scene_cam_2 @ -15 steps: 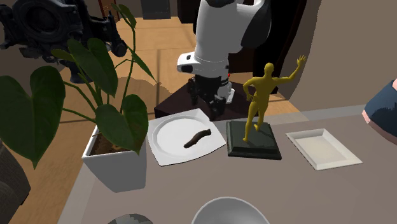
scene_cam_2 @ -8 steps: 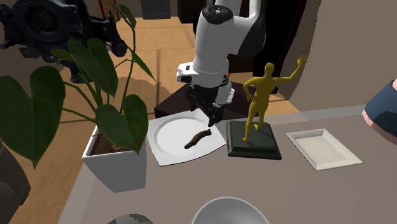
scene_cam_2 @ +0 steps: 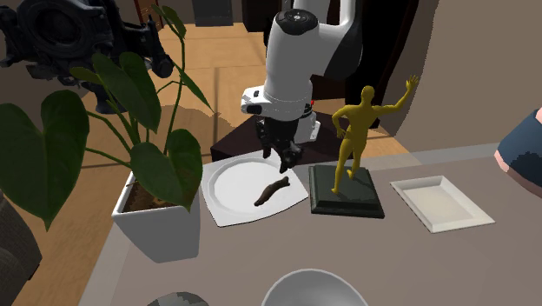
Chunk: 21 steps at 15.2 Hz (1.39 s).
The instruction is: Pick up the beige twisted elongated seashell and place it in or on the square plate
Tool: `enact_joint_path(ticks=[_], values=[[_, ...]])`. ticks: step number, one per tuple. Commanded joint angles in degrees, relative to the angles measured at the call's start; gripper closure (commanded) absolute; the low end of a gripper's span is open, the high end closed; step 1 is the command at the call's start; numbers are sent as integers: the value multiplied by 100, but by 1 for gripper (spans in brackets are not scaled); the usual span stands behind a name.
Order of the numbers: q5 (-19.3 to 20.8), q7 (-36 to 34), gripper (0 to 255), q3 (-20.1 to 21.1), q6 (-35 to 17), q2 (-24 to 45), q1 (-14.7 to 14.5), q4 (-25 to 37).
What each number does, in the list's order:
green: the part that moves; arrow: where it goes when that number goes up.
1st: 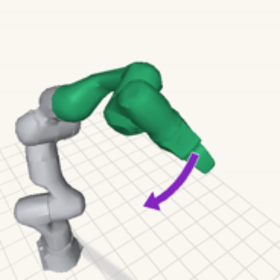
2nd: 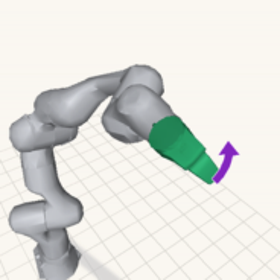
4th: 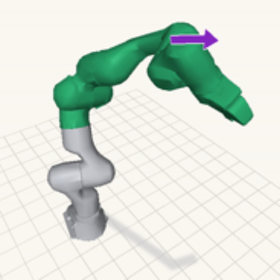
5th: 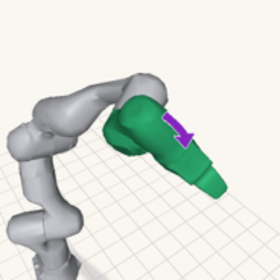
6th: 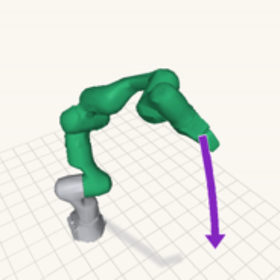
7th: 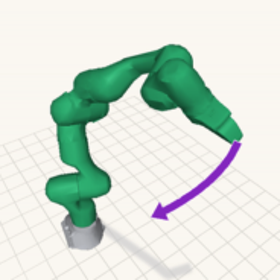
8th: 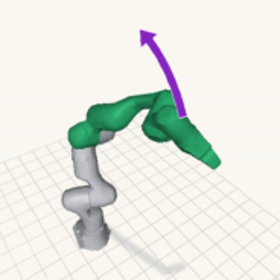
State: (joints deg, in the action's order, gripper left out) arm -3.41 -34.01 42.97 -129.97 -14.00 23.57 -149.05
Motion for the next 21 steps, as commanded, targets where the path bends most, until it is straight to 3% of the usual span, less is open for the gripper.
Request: enact_joint_path(ticks=[1, 9, 10, 13, 15, 17, 21], values=[[0, 0, 255, 0, 0, 0, 0, 0], [0, 0, 255, 0, 0, 0, 0, 0], [0, 0, 0, 0, 0, 0, 0, 0], [456, -1274, 0, 565, -933, 133, 154, -557], [1198, -2476, 0, 1116, -1506, 425, 522, -804], [1433, -2669, 0, 1213, -1611, 562, 667, -822], [2504, -3426, 0, 1412, -1868, 1150, 1144, -818]])
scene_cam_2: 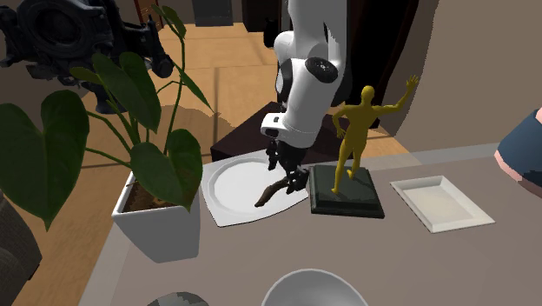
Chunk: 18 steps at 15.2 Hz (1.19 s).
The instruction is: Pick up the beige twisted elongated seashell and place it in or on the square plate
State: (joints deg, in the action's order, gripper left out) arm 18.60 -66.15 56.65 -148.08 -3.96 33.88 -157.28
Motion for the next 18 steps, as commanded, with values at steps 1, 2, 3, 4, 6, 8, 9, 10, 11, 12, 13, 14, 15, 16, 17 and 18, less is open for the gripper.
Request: enact_joint_path(ticks=[1, 2, 3, 4, 6, 8, 9, 10, 11, 12, 13, 14, 15, 16, 17, 18], values=[[643, -452, 0, 50, -92, 320, 204, 21], [1209, -849, 0, 18, -118, 608, 313, 58], [1202, -844, 0, -30, -120, 605, 264, 58], [1200, -842, 0, -47, -121, 604, 247, 58], [1199, -842, 0, -51, -121, 604, 242, 57], [1199, -842, 0, -52, -121, 604, 242, 57], [1199, -842, 0, -52, -121, 604, 242, 57], [1199, -842, 0, -52, -121, 604, 242, 57], [1199, -842, 255, -52, -121, 604, 242, 58], [1199, -842, 255, -52, -121, 604, 242, 58], [1199, -842, 255, -52, -121, 604, 242, 58], [1199, -842, 255, -52, -121, 604, 242, 58], [1205, -847, 255, -53, -121, 607, 241, 58], [1202, -845, 255, -52, -121, 606, 241, 58], [1200, -844, 255, -52, -120, 604, 241, 58], [1201, -844, 255, -52, -120, 605, 241, 58]])
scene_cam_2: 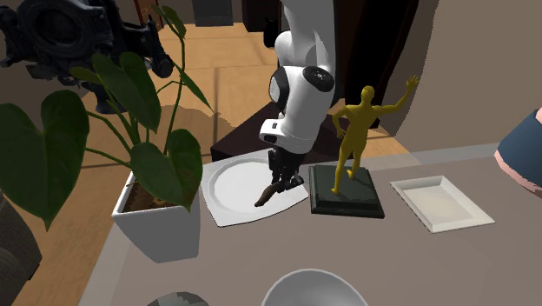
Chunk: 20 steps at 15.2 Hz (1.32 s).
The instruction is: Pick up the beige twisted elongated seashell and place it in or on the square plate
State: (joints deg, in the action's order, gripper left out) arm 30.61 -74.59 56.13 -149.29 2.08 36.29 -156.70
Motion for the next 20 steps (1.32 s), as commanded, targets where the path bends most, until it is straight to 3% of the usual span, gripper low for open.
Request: enact_joint_path(ticks=[1, 2, 5, 10, 15, 20], values=[[0, 0, 255, 0, 0, 0, 0, 0], [0, 0, 255, 0, 0, 0, 0, 0], [-1120, 842, 255, 150, 53, -592, -74, -94], [-2399, 1835, 255, -214, 402, -1353, -684, -127], [-3055, 2395, 255, -617, 877, -1913, -1178, -75], [-3378, 2711, 255, -891, 1297, -2311, -1460, 8]])
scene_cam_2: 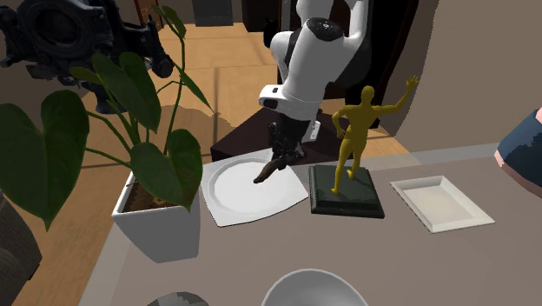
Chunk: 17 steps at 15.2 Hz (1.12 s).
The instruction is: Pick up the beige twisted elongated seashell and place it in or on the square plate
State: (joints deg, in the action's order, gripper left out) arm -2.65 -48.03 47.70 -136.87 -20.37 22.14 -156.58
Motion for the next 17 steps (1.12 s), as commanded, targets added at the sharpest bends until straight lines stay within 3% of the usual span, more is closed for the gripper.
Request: enact_joint_path(ticks=[1, 6, 12, 17], values=[[-92, 264, 255, -219, 50, -193, -59, -110], [-72, 1264, 255, -1051, 17, -722, 57, -551], [216, 926, 255, -724, -633, -181, 368, -689], [683, 495, 255, -358, -1175, 343, 801, -753]])
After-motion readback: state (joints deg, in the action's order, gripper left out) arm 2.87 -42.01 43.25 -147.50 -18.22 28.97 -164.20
